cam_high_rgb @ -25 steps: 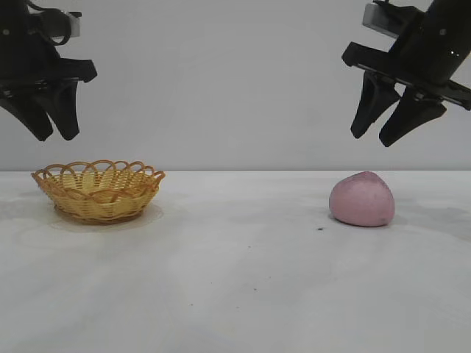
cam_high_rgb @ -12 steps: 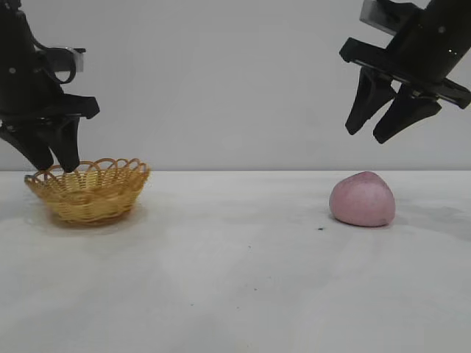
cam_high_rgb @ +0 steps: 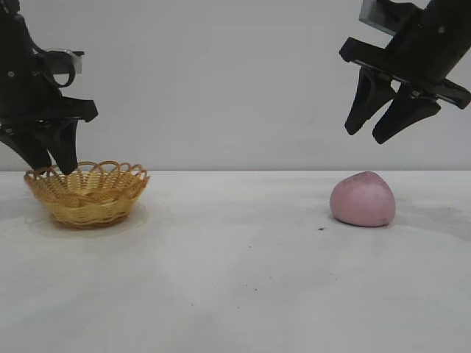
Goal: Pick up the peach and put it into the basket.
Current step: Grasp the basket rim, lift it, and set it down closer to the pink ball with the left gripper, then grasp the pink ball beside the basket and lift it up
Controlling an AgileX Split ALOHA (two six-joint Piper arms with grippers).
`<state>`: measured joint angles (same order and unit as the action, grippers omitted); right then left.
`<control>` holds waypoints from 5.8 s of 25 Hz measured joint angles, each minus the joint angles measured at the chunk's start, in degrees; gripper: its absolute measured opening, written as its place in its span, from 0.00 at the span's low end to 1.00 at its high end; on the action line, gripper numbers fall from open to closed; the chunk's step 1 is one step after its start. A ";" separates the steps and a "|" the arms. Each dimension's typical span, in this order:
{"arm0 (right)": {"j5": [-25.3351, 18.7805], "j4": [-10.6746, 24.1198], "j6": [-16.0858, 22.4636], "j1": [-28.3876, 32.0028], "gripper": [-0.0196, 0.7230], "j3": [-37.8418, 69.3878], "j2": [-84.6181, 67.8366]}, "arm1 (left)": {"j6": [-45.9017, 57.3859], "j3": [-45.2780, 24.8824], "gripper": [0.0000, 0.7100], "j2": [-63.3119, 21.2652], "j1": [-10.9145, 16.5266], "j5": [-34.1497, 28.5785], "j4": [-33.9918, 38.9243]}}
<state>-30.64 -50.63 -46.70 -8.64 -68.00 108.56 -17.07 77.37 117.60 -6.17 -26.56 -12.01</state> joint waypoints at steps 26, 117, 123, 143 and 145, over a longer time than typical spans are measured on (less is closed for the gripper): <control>0.10 -0.46 -0.67 0.00 0.42 0.00 0.00 | 32.20 -13.46 0.00 -3.77 -10.61 12.47 -24.83; -1.34 -10.96 -9.23 0.00 0.42 0.00 0.00 | 17.29 -44.74 0.35 -91.40 2.72 -28.21 12.25; -1.45 -11.44 -9.34 0.00 0.42 0.00 0.00 | 17.04 -48.75 0.35 -102.25 2.72 -35.10 11.59; -2.35 -9.35 -10.57 0.00 0.36 0.00 -0.11 | 16.33 -49.66 0.35 -118.66 2.72 -37.65 11.51; -2.88 -6.27 -8.82 0.00 0.36 0.00 -0.11 | 16.33 -49.66 0.35 -118.66 2.72 -37.65 11.51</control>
<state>-33.52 -56.91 -55.53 -8.64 -68.00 108.45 -0.73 27.70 -1.05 -3.45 -64.21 -0.51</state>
